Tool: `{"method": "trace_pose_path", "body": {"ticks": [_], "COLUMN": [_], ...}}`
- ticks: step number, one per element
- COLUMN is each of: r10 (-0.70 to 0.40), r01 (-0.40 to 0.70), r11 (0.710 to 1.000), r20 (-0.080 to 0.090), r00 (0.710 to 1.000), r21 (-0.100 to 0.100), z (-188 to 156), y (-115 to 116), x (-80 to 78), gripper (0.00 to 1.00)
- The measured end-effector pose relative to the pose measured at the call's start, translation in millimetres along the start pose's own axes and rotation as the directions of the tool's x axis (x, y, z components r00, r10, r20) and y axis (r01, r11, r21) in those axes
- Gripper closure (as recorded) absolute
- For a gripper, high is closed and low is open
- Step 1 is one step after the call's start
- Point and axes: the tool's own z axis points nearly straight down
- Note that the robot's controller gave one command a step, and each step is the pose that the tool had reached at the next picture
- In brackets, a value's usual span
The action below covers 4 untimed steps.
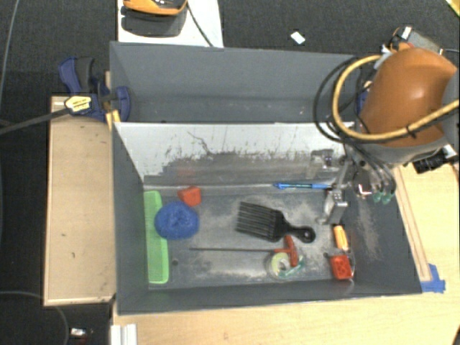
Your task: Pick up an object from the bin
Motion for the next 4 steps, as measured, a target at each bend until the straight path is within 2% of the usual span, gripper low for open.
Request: {"method": "trace_pose_path", "body": {"ticks": [1, 2, 3, 4], "r10": [-0.001, 0.086, 0.22, 0.295], "r01": [0.001, -0.086, -0.22, -0.295], "r11": [1.0, 0.996, 0.975, 0.956], "r20": [0.007, 0.012, 0.018, 0.01], "r00": [1.0, 0.996, 0.975, 0.955], "r21": [0.0, -0.001, -0.005, -0.003], "z": [-3, 72, 72, 96], "y": [0, 25, 64, 66], "x": [-1.5, -8.9, -13.4, -13.9], "gripper": [0.0, 0.0, 0.0, 0.0]}}
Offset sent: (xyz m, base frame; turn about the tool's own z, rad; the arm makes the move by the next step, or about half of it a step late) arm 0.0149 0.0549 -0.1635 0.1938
